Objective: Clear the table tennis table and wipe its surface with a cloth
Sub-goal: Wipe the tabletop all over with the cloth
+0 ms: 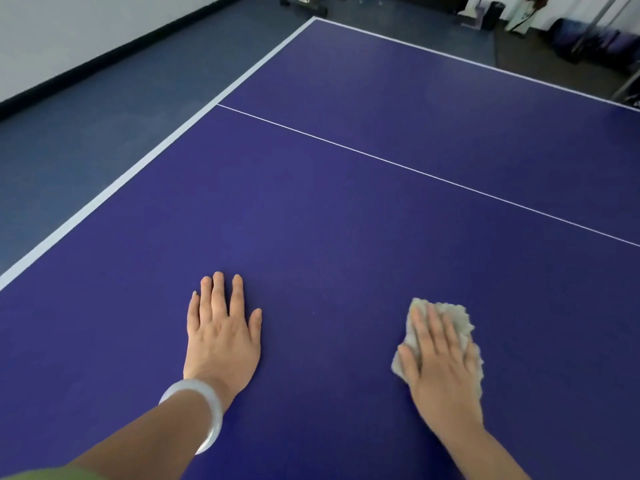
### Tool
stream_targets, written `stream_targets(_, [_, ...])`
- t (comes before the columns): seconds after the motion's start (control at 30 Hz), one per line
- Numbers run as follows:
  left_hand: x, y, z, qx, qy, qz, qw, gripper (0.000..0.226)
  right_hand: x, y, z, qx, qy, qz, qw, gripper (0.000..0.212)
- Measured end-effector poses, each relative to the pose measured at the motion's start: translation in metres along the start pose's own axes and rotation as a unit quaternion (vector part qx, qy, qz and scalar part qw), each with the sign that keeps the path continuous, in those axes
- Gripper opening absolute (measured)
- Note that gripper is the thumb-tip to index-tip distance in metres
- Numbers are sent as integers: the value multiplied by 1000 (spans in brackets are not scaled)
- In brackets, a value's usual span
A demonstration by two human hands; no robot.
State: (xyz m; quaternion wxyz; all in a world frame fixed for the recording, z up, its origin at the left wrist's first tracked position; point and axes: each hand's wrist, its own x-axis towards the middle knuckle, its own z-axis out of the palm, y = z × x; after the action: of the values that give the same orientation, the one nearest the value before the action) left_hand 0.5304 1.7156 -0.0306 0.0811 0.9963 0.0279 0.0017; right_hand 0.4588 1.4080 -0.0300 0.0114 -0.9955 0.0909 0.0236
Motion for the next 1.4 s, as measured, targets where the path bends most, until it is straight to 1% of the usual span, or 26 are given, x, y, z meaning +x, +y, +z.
stream_targets(0.07, [1, 1, -1, 1, -2, 0, 1000, 69, 35, 18, -8, 38, -24, 161, 986, 62])
stream_targets(0.1, [1, 1, -3, 1, -6, -2, 1000, 72, 51, 13, -12, 57, -27, 212, 975, 62])
stream_targets(0.13, [1, 2, -4, 3, -10, -3, 1000, 74, 63, -1, -15, 66, -26, 226, 971, 63])
stream_targets(0.17, [1, 3, -5, 7, -13, -4, 1000, 75, 72, -20, -15, 67, -30, 199, 977, 64])
stream_targets(0.2, [2, 4, -6, 11, -17, -6, 1000, 76, 75, -43, -13, 61, -34, 133, 989, 64])
stream_targets(0.27, [3, 5, -6, 16, -23, -12, 1000, 76, 66, -90, -7, 46, -24, -82, 995, 63])
stream_targets(0.33, [3, 6, -7, 18, -26, -16, 999, 76, 52, -106, -4, 25, -25, -274, 961, 61])
stream_targets(0.37, [4, 5, -8, 21, -30, -15, 999, 75, 53, -100, -4, 18, -24, -322, 946, 60])
stream_targets(0.4, [3, 6, -9, 24, -33, -15, 999, 75, 61, -86, -5, 11, -25, -329, 944, 60])
stream_targets(0.47, [3, 7, -12, 27, -38, -18, 999, 72, 93, -46, -6, 5, -12, -240, 971, 60])
stream_targets(0.53, [3, 8, -14, 36, -44, -22, 998, 70, 144, -11, -12, 15, -24, -75, 997, 62])
stream_targets(0.6, [4, 8, -15, 42, -48, -24, 998, 69, 195, -2, -21, 46, -35, 48, 997, 64])
stream_targets(0.67, [4, 7, -15, 47, -49, -23, 997, 68, 231, -25, -27, 67, -48, 80, 993, 62])
stream_targets(0.73, [4, 7, -15, 47, -47, -23, 998, 68, 241, -66, -25, 55, -57, 2, 997, 61])
stream_targets(0.8, [4, 7, -16, 48, -46, -28, 997, 68, 220, -110, -18, 26, -41, -171, 984, 61])
stream_targets(0.87, [4, 5, -16, 44, -45, -29, 998, 68, 175, -131, -13, -1, -43, -356, 933, 62])
stream_targets(0.9, [4, 5, -15, 43, -43, -28, 998, 69, 156, -126, -9, -4, -38, -425, 904, 62])
stream_targets(0.93, [5, 5, -15, 42, -42, -27, 998, 68, 149, -112, -7, -6, -36, -459, 888, 62])
stream_targets(0.97, [5, 6, -15, 40, -42, -26, 998, 68, 155, -92, -7, -2, -32, -452, 891, 62])
stream_targets(1.0, [5, 7, -14, 37, -42, -26, 998, 68, 170, -71, -7, 4, -15, -409, 912, 62])
stream_targets(1.1, [4, 6, -13, 38, -49, -27, 998, 69, 241, -15, -14, 38, -10, -147, 988, 67])
stream_targets(1.13, [4, 6, -12, 40, -47, -29, 998, 69, 265, -3, -18, 52, -18, -69, 996, 68])
stream_targets(1.2, [4, 5, -12, 42, -45, -33, 998, 70, 298, -2, -24, 78, -42, 23, 996, 69])
stream_targets(1.27, [4, 4, -11, 41, -42, -34, 998, 71, 308, -30, -26, 76, -56, 28, 995, 68])
stream_targets(1.3, [4, 4, -11, 40, -40, -35, 998, 71, 304, -50, -26, 67, -50, -11, 996, 66])
stream_targets(1.4, [5, 6, -13, 31, -31, -38, 998, 71, 255, -115, -23, 33, -45, -227, 972, 64])
